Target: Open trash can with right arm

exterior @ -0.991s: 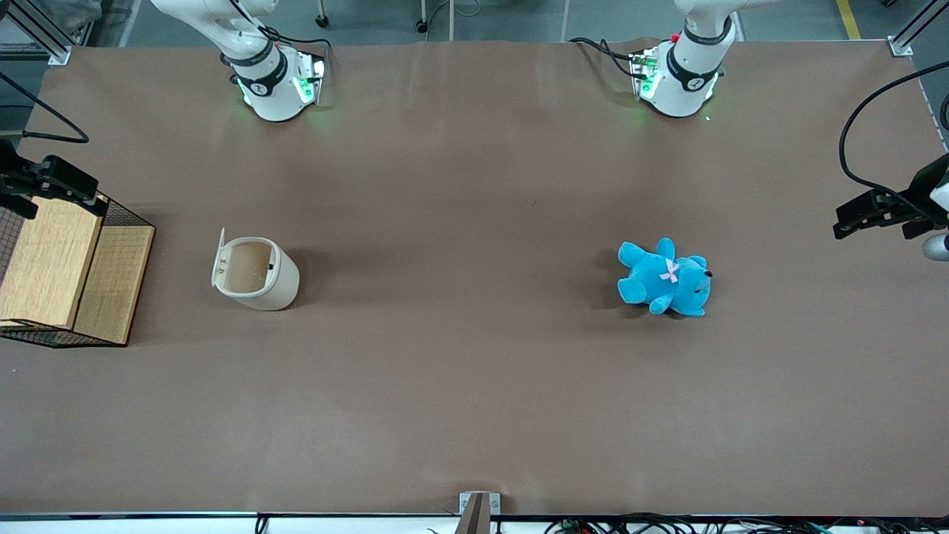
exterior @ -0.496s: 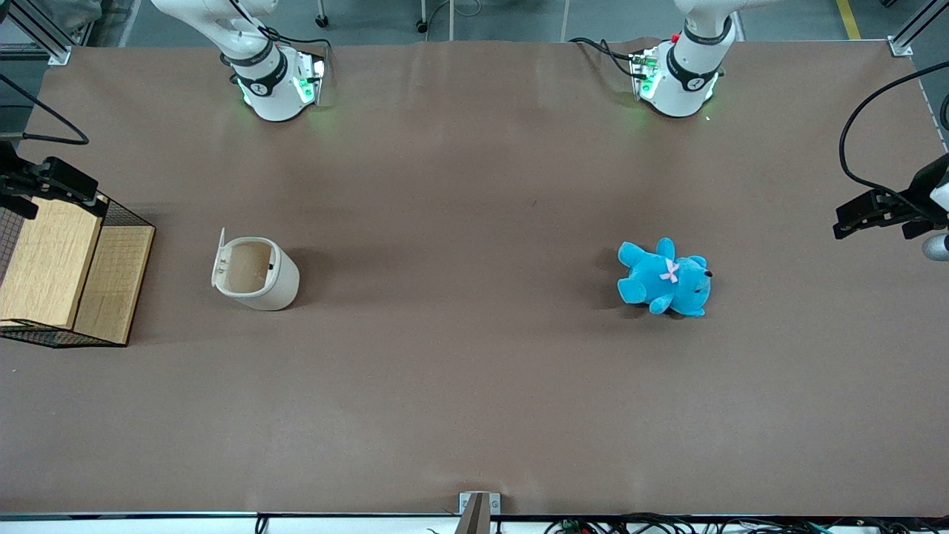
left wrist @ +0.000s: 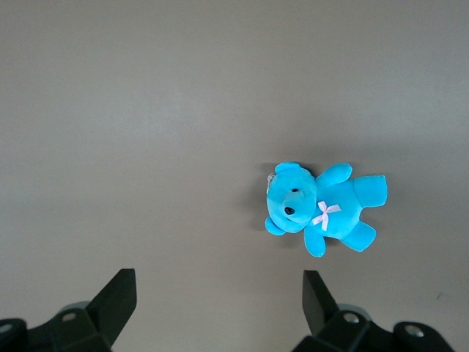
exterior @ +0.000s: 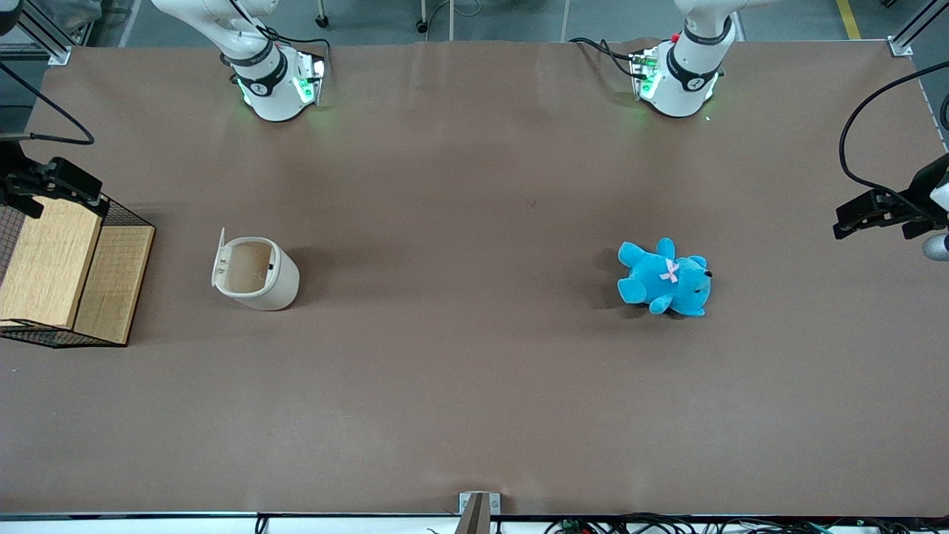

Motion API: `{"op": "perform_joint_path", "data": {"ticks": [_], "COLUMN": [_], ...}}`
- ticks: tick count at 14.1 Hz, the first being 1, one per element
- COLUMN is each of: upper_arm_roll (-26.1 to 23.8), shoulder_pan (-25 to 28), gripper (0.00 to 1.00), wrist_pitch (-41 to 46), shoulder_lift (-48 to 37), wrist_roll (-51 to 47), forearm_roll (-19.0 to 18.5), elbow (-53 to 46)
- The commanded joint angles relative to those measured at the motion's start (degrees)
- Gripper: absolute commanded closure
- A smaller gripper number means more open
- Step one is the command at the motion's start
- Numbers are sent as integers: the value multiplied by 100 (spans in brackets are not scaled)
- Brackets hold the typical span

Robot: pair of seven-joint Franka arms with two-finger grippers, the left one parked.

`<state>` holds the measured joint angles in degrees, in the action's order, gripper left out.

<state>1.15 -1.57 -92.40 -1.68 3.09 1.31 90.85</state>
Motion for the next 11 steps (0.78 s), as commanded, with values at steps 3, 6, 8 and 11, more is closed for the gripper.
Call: {"op": "perform_joint_path", "data": {"ticks": [3,6,8,11], "upper_arm_roll": [-106,-97,-97,-97], "shoulder_pan": [-45,-54,-54,-45], "gripper": [0,0,0,0], "wrist_pitch": [231,161,117,152], "shoulder_lift": [-166,-139,-139,-139], "wrist_roll": [-27,-27,-27,-27], "forearm_roll": [-26,-26,-26,-26], "elbow": [-6,12,12,21]}}
